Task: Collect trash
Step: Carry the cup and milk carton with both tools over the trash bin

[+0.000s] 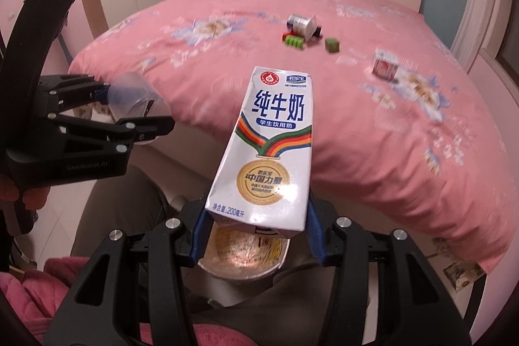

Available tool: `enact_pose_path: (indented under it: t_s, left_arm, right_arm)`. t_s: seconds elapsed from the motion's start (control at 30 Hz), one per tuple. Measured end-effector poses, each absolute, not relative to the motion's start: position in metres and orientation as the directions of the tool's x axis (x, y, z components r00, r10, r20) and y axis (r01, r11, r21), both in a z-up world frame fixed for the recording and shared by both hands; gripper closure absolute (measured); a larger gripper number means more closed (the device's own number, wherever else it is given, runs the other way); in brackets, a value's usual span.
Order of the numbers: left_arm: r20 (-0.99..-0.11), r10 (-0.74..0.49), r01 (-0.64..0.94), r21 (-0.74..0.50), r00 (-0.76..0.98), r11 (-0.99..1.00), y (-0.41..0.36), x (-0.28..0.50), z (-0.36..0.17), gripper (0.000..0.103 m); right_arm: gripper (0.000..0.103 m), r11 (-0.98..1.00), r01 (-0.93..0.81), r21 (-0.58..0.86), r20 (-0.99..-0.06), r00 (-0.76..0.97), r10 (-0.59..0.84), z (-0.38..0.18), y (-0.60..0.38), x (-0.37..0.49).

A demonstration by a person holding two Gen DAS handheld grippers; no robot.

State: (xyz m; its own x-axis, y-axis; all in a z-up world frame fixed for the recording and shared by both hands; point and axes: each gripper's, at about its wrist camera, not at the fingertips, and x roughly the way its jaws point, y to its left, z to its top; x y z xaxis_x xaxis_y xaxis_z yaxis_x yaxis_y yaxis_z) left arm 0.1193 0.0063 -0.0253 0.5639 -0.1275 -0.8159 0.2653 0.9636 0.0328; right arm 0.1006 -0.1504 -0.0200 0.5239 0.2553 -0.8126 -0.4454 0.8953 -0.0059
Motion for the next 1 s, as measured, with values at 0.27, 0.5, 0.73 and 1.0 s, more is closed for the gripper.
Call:
enact_pose_path:
  t_s: [0.27,0.5,0.73,1.0]
  left_arm:
    - [-0.871,-0.114,0.282,0.029,0.478,0.959,0.003,0.12,-0.071,0.047]
    - [-0.912,-0.106,0.294,0.017,0.395,0.956,-0.002,0.126,-0.112,0.047]
    - [-0.946,-0.098,0.306,0.001,0.308,0.952,-0.01,0.136,-0.153,0.047]
    - [-0.973,-0.089,0.301,-0.021,0.212,0.953,-0.012,0.153,-0.199,0.047]
  right_arm:
    - [0.053,0.894,-0.447,0.04,-0.871,0.422,0.25,-0.066,-0.149,0.1]
    - [0.053,0.893,-0.445,0.069,-0.909,0.34,0.24,-0.102,-0.147,0.102]
    - [0.053,0.893,-0.437,0.111,-0.938,0.25,0.239,-0.14,-0.141,0.11]
    - [0.053,0.898,-0.414,0.15,-0.963,0.147,0.228,-0.186,-0.135,0.126]
